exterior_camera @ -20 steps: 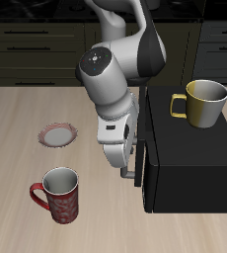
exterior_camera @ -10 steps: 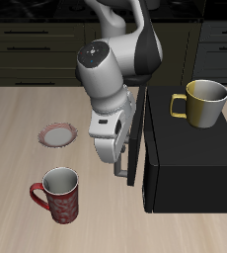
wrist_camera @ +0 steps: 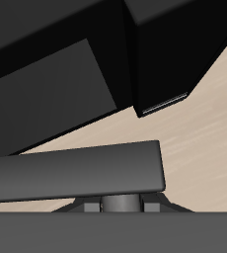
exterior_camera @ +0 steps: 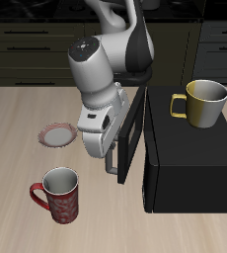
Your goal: Open the microwave and place the white and yellow mug in it
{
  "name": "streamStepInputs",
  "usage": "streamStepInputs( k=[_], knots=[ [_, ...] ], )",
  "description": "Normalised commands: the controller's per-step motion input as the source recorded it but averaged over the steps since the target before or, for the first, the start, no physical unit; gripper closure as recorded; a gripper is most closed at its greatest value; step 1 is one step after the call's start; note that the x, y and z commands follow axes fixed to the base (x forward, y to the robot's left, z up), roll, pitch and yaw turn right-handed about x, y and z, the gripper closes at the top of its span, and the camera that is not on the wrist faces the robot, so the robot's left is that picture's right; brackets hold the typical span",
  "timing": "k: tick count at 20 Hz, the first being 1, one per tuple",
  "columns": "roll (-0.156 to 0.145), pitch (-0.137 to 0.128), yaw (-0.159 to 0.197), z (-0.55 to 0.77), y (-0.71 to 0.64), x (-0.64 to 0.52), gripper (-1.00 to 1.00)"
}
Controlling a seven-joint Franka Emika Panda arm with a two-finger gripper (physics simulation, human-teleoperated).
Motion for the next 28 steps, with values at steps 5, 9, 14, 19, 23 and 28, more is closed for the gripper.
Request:
streamStepInputs(
  k=[5, 9, 14, 19, 23, 28],
  knots=[
    [-0.038, -0.026, -0.066, 0.02, -0.19, -0.07, 1.0],
    [-0.059, -0.062, -0.002, -0.01, -0.19, -0.14, 1.0],
    [-0.036, -0.003, -0.05, -0.02, -0.18, -0.11, 1.0],
    [-0.062, 0.001, -0.08, 0.01, -0.27, -0.08, 1.0],
    [-0.015, 0.005, -0.049, -0.06, -0.1, -0.12, 1.0],
    [-0.015, 0.026, -0.094, -0.05, -0.1, -0.15, 1.0]
  ],
)
